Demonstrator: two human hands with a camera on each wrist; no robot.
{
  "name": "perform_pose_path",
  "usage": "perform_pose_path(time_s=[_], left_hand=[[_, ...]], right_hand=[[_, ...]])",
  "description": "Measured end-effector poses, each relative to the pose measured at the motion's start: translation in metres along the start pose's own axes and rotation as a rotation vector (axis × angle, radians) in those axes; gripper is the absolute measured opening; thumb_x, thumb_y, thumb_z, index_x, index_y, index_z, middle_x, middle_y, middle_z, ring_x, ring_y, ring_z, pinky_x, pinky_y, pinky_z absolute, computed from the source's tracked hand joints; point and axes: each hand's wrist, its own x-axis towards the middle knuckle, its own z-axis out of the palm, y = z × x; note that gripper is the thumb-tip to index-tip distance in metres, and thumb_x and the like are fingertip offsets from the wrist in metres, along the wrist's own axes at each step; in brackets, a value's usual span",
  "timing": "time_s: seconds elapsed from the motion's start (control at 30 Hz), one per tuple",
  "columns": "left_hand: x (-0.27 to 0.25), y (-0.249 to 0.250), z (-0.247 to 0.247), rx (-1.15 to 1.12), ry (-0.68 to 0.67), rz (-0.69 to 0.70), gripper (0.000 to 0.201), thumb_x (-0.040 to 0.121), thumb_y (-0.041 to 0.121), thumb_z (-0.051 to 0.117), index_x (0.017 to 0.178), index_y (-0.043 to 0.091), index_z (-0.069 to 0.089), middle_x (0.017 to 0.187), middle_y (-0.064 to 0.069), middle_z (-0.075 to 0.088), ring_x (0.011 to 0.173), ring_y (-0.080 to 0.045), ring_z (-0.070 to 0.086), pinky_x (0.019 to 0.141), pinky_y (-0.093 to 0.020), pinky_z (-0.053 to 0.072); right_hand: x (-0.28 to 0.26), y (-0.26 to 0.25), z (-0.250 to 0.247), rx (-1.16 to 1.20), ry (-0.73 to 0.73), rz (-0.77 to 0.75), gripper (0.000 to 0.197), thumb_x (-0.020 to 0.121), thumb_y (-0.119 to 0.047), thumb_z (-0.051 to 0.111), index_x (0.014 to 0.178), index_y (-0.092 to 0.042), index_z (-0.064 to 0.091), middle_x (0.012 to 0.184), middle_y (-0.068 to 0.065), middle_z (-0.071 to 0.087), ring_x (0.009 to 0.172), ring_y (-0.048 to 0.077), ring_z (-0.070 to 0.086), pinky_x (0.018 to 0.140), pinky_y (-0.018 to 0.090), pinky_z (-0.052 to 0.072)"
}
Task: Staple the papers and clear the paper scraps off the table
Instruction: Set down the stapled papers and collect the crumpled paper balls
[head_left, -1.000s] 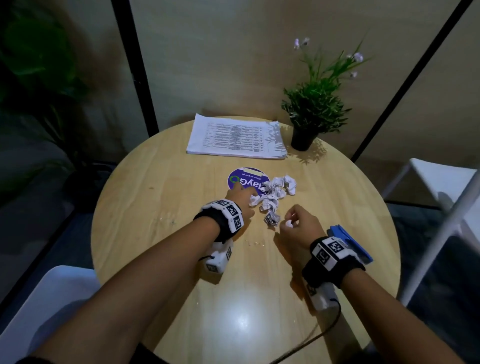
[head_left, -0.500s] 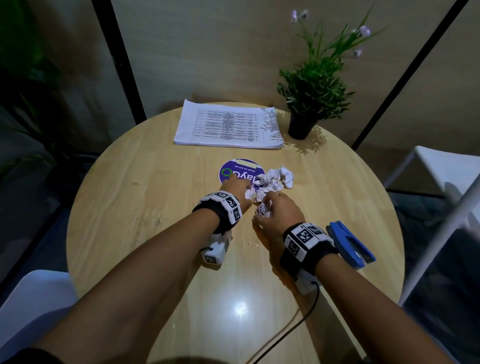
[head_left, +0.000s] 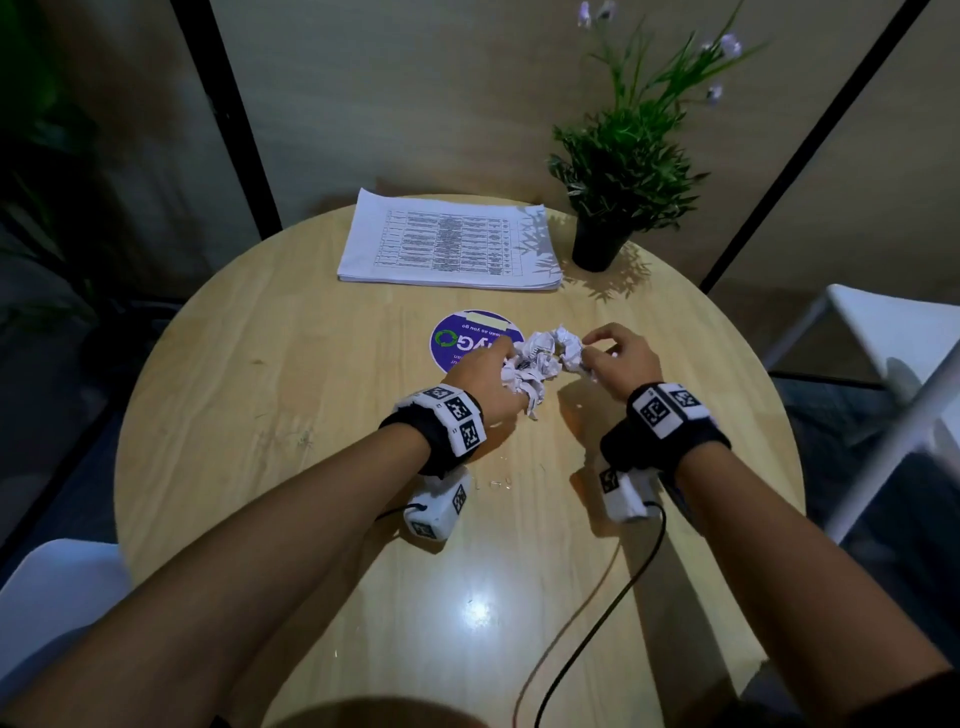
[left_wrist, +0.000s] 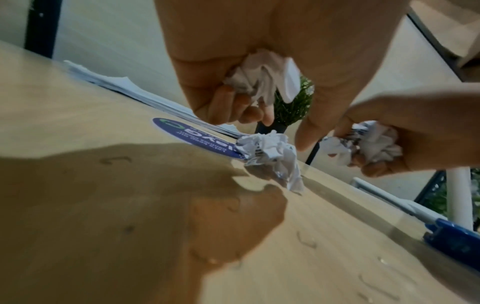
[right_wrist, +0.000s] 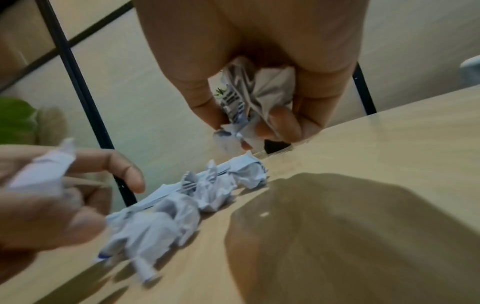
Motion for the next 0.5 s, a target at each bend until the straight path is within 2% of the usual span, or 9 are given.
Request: perform_pose_path(time_s=[0.1,0.17,0.2,0.23,0.3,0.33,0.4,0.5], left_hand=[[0.003,0.000,0.007,0.089,-0.037,0.017,0.065,0.071,0.041,0.074,0.123,0.024,0.040,0.106,-0.003,0.053,0.092,-0.024,0.053,0.070,-0.029,0.039],[0.005,0.001,0.010,0.119,-0.040,0.020,0.069,0.069,0.044,0.074,0.124,0.025,0.038,0.106,-0.005,0.054,0.096,-0.026,0.056,0.069,-0.030,0.042],[0.007,0.001,0.011,0.128,-0.046,0.012,0.068,0.070,0.045,0.074,0.124,0.024,0.038,0.107,-0.005,0.056,0.096,-0.027,0.057,0.069,-0.031,0.044],[0.009,0.001,0.012,0.132,-0.050,0.004,0.068,0.070,0.044,0.074,0.124,0.023,0.038,0.110,-0.006,0.058,0.097,-0.027,0.058,0.070,-0.032,0.046],[0.010,0.002,0.013,0.144,-0.058,-0.010,0.064,0.074,0.042,0.072,0.125,0.021,0.039,0.114,-0.008,0.060,0.100,-0.028,0.059,0.074,-0.033,0.047],[0.010,0.001,0.014,0.147,-0.054,-0.017,0.062,0.077,0.042,0.070,0.126,0.020,0.040,0.115,-0.008,0.061,0.102,-0.029,0.059,0.075,-0.032,0.045],[0.011,-0.001,0.015,0.132,-0.035,-0.018,0.056,0.082,0.042,0.063,0.129,0.019,0.041,0.117,-0.009,0.062,0.104,-0.030,0.060,0.076,-0.031,0.045],[0.011,-0.001,0.014,0.117,-0.047,-0.043,0.050,0.083,0.042,0.063,0.123,0.015,0.050,0.114,-0.008,0.063,0.109,-0.031,0.058,0.080,-0.031,0.045]], right_hand=[[0.023,0.002,0.002,-0.098,-0.019,-0.015,0.026,0.084,-0.014,0.048,0.096,-0.021,0.070,0.077,0.011,0.061,0.054,0.021,0.048,0.047,0.023,0.035],[0.037,0.005,0.005,-0.163,-0.016,-0.048,0.033,0.087,-0.009,0.042,0.096,-0.016,0.073,0.087,0.017,0.062,0.047,0.021,0.044,0.045,0.024,0.036],[0.042,0.005,0.006,-0.193,-0.007,-0.054,0.033,0.089,-0.009,0.041,0.098,-0.015,0.073,0.103,0.019,0.062,0.050,0.024,0.048,0.049,0.023,0.039],[0.045,0.004,0.007,-0.235,-0.002,-0.052,0.031,0.091,-0.012,0.043,0.102,-0.015,0.072,0.119,0.019,0.055,0.058,0.029,0.054,0.058,0.022,0.043],[0.048,0.001,0.008,-0.320,-0.015,-0.045,0.028,0.092,-0.023,0.053,0.115,-0.013,0.066,0.133,0.018,0.040,0.083,0.035,0.061,0.076,0.024,0.042],[0.049,0.000,0.010,-0.341,-0.027,-0.046,0.035,0.089,-0.030,0.059,0.119,-0.013,0.063,0.135,0.016,0.036,0.091,0.034,0.062,0.081,0.026,0.042],[0.051,-0.001,0.014,-0.347,-0.038,-0.042,0.049,0.081,-0.040,0.068,0.122,-0.014,0.061,0.134,0.013,0.035,0.097,0.033,0.061,0.086,0.028,0.044],[0.052,-0.001,0.019,-0.387,-0.080,-0.027,0.048,0.077,-0.039,0.072,0.117,-0.013,0.064,0.132,0.016,0.037,0.091,0.030,0.057,0.083,0.028,0.045]])
